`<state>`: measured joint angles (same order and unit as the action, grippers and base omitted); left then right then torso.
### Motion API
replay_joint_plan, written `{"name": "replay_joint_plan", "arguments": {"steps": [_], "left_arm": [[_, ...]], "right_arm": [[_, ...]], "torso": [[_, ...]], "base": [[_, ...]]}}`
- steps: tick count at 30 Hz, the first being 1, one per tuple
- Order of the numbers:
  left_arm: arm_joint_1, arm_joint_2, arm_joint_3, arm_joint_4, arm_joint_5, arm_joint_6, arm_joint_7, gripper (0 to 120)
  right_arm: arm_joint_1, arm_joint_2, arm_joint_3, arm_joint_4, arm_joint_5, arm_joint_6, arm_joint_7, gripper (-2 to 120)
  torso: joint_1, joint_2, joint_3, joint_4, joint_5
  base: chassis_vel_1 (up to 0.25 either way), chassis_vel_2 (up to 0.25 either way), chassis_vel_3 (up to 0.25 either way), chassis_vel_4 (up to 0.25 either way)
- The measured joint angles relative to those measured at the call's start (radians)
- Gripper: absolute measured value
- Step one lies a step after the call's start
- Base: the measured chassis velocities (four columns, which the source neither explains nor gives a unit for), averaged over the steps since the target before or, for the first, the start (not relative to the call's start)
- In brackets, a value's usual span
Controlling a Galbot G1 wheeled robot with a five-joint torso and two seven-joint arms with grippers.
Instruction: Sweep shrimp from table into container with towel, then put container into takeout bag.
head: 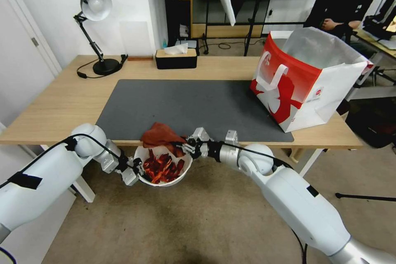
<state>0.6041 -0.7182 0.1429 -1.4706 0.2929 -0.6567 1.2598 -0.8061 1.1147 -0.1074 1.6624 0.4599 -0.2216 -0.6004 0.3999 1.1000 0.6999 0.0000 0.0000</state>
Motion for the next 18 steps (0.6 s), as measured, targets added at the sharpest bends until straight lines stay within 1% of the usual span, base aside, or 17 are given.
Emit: {"name": "replay_joint_plan", "arguments": {"steps": [18], "left_arm": [[-0.002,0.0,0.001,0.0,0.0,0.0,-0.001,0]], "right_arm": [[-0.112,-0.001,0.039,0.076,-0.013,0.002,-0.003,7]], "torso": [[0.0,0.0,0.0,0.0,0.0]], "base": [[0.0,0.0,0.0,0.0]]}}
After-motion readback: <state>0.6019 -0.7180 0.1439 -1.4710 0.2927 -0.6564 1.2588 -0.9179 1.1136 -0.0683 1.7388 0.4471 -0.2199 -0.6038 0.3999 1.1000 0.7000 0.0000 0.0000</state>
